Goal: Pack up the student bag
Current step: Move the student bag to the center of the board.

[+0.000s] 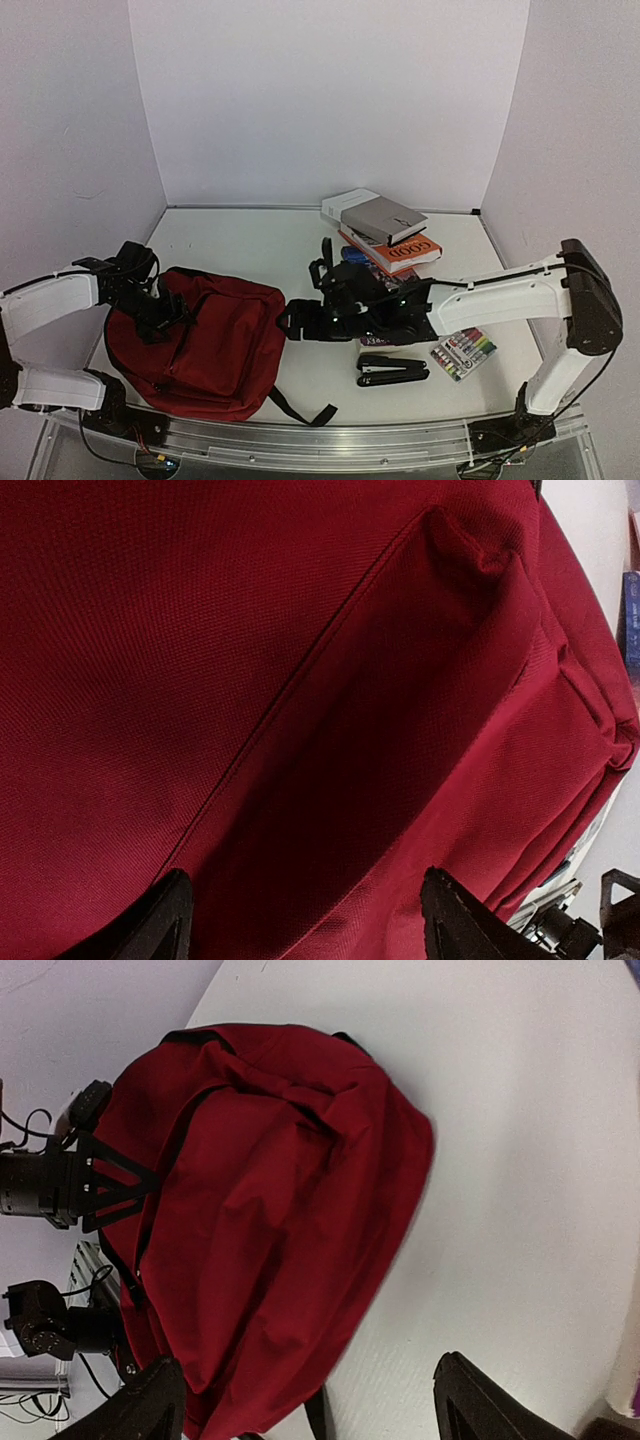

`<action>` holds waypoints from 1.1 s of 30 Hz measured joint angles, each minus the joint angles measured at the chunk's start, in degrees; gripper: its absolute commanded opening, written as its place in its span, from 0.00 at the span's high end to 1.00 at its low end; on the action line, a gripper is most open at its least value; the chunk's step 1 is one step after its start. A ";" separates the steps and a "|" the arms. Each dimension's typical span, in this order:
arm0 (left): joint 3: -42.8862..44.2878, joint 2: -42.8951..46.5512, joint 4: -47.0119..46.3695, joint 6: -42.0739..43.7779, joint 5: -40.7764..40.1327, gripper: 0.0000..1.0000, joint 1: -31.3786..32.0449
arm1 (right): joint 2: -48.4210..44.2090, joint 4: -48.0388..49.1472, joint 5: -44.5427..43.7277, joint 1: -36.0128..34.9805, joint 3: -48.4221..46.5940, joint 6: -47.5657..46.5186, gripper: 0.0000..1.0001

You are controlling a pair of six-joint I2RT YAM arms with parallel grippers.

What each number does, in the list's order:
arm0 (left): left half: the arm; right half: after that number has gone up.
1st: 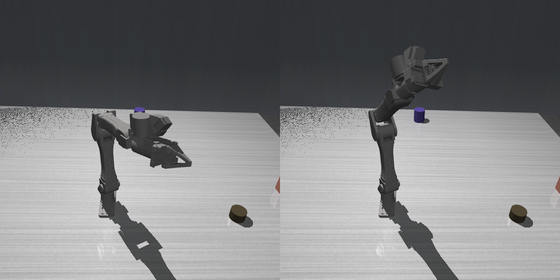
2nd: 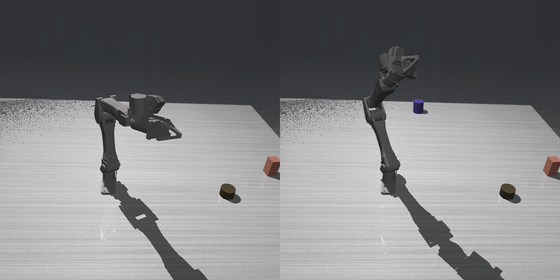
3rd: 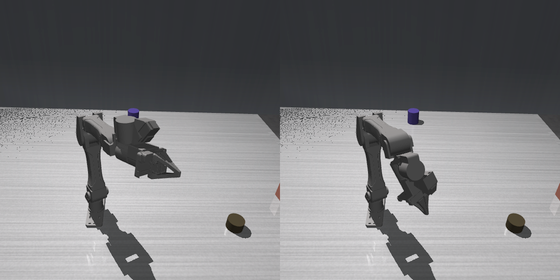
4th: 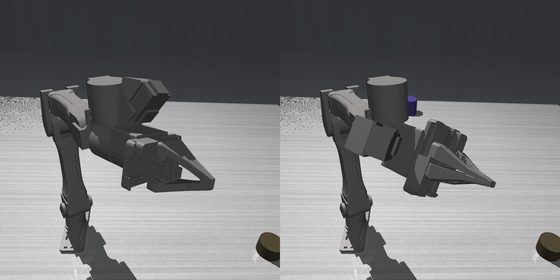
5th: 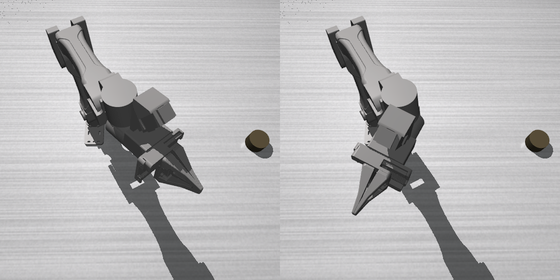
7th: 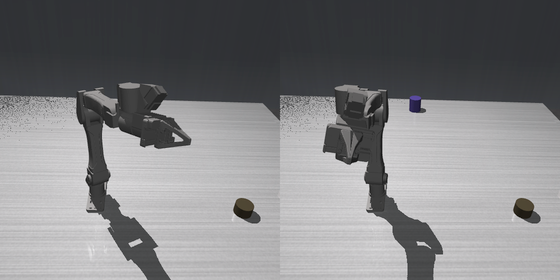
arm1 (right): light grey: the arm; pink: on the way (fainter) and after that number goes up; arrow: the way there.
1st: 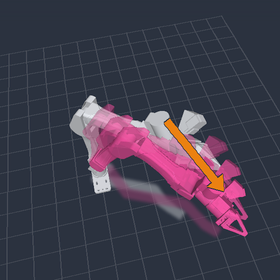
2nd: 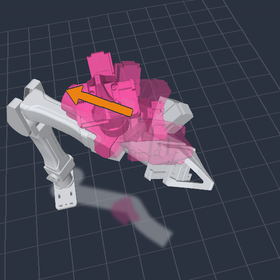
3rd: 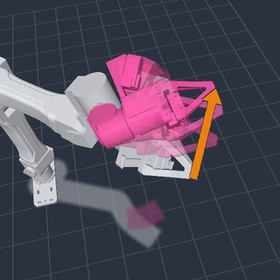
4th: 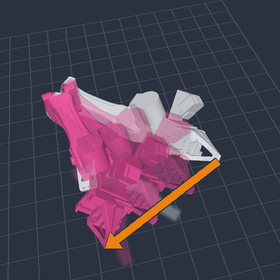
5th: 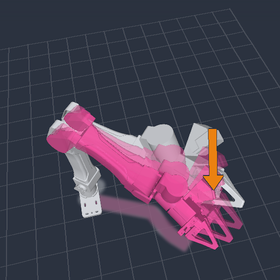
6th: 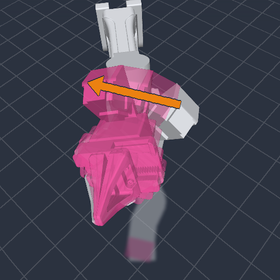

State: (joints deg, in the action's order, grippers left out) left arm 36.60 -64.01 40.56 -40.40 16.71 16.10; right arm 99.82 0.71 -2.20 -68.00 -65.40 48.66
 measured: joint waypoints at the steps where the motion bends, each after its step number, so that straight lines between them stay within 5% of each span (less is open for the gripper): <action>1: -0.16 -0.24 -0.31 -0.06 0.09 0.28 0.25 | 1.30 0.42 0.09 -0.49 -0.61 0.26 0.25; 10: -0.91 -1.42 -2.70 -0.25 0.28 0.48 1.49 | 10.22 2.83 0.15 -2.66 -2.79 4.29 0.34; 18: -2.83 -2.91 -6.19 -0.39 1.64 0.55 1.49 | 13.40 7.36 2.28 -3.05 -2.87 6.12 0.43; 22: -3.64 -3.32 -7.25 -0.51 1.74 0.68 1.49 | 15.38 9.15 3.63 -3.09 -3.40 6.83 0.62; 28: -4.35 -3.42 -9.38 -0.51 3.35 1.00 1.55 | 16.47 10.28 4.27 -3.09 -3.88 7.07 0.98; 33: -4.35 -3.46 -11.64 -0.35 4.61 1.00 3.48 | 14.56 9.29 2.35 -2.72 -3.17 5.84 1.00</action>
State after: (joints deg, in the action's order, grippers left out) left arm 32.25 -67.46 28.92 -40.75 21.32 19.57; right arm 114.38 10.00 0.15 -70.72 -68.57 54.50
